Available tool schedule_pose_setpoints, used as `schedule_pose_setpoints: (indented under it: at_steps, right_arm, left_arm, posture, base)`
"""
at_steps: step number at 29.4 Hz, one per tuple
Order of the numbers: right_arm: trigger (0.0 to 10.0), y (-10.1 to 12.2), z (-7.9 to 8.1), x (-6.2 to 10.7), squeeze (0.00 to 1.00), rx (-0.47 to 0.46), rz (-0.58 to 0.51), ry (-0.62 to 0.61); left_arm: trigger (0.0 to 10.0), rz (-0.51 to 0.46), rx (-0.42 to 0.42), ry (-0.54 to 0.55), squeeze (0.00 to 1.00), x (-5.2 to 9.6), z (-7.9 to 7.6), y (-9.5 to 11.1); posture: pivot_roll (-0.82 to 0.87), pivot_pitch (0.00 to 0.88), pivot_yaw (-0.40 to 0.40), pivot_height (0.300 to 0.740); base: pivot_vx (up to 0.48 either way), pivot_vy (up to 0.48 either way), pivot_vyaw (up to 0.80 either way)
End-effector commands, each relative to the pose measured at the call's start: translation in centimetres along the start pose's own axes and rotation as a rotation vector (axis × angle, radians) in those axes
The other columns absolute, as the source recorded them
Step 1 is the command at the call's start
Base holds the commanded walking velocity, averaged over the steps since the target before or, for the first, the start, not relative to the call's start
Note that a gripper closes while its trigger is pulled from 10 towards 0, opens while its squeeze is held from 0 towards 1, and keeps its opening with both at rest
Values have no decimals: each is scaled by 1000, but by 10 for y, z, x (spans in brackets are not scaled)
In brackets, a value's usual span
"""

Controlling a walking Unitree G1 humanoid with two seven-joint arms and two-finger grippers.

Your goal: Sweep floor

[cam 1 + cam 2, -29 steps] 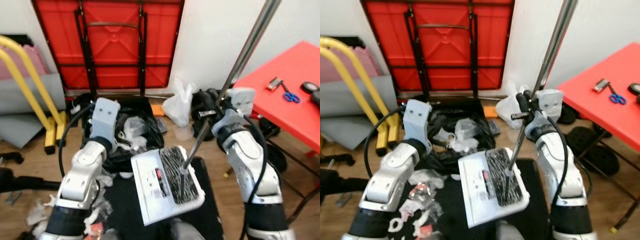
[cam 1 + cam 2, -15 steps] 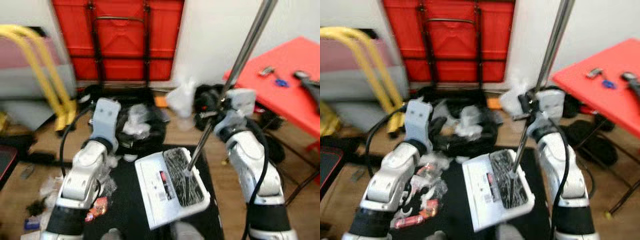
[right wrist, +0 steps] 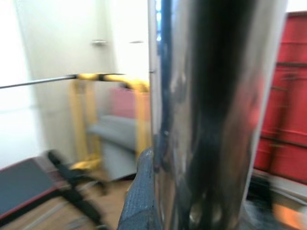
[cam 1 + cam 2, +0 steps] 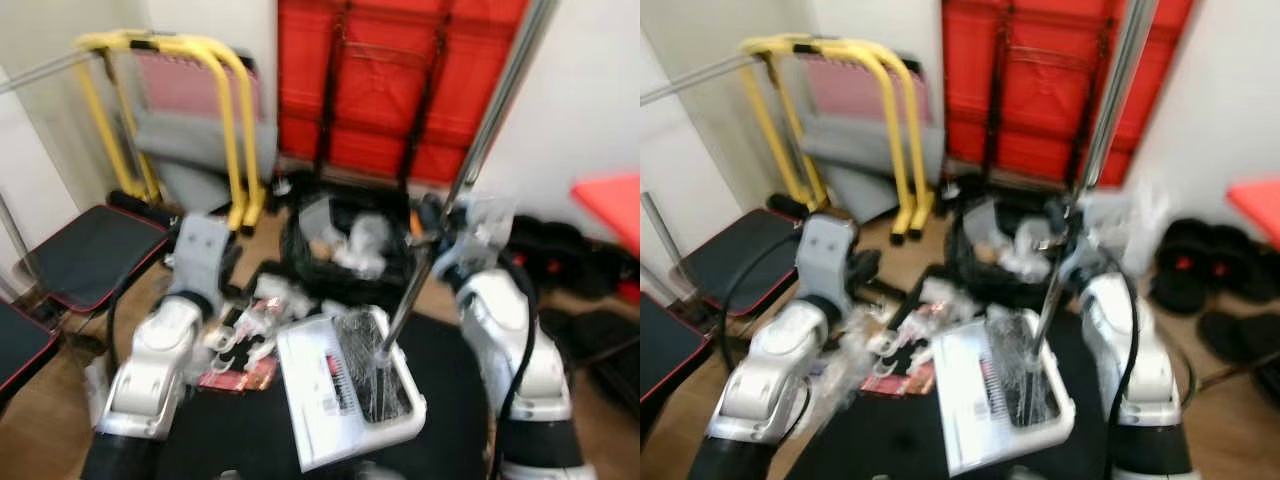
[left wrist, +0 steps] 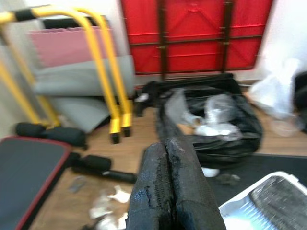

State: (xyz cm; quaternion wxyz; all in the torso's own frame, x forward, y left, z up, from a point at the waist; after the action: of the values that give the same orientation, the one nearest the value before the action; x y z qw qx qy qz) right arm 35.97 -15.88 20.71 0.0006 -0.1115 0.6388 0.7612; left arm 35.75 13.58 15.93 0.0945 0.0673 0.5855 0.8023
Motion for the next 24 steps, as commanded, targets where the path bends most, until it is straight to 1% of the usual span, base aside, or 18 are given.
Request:
schedule_pose_setpoints:
  at_steps: [1, 7, 13, 14, 16, 18, 22, 24]
  right_arm:
    - [10000, 17, 4, -2, 0, 5, -60, 15]
    - [10000, 16, 1, -3, 0, 3, -59, -4]
    - [10000, 18, -7, -5, 0, 23, -69, -60]
    - [10000, 17, -11, -6, 0, 25, -62, -86]
    - [10000, 16, -14, -7, 0, 29, -58, -110]
    - [10000, 16, -15, -7, 0, 24, -61, -112]
    - [10000, 13, -14, -7, 0, 26, -45, -102]
    - [10000, 12, -13, -7, 0, 23, -40, -99]
  left_arm:
    - [10000, 1, 1, -21, 0, 0, -7, -1]
    - [10000, -5, 2, -29, 0, 0, -8, 0]
    - [10000, -9, -2, -48, 0, 1, -11, 0]
    - [10000, -7, -8, -53, 0, 1, -11, -1]
    - [10000, -5, -13, -58, 0, 1, -12, -1]
    - [10000, -4, -15, -61, 0, 2, -13, -1]
    - [10000, -4, -17, -69, 0, 2, -14, -1]
    - [10000, -5, -17, -70, 0, 2, -15, -1]
  posture:
    - [-158, 102, -87, 740]
    - [-158, 101, -87, 740]
    - [-157, 96, -89, 740]
    - [-158, 95, -89, 740]
    - [-158, 93, -89, 740]
    - [-158, 92, -90, 740]
    - [-157, 91, -90, 740]
    - [-156, 90, -91, 740]
  base:
    - [0, 0, 563]
    - [0, 0, 0]
    - [0, 0, 0]
    - [0, 0, 0]
    - [129, 0, -666]
    - [263, 0, -800]
    - [281, 0, -361]
    - [292, 0, -800]
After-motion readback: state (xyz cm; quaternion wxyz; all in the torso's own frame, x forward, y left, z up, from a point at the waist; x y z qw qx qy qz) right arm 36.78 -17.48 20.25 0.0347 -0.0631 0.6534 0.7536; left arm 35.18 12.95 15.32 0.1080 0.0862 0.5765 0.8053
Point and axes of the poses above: a point about 5 cm out from each wrist's last joint towards the gripper, its own x axis pointing back from the gripper into the wrist, its own y axis along the axis of the wrist's last joint, z = x × y, the point moved 6 cm from there along -x, pointing out of the wrist towards the gripper, and after that the axes turned 8 degrees about -x, right-handed, at the moved point
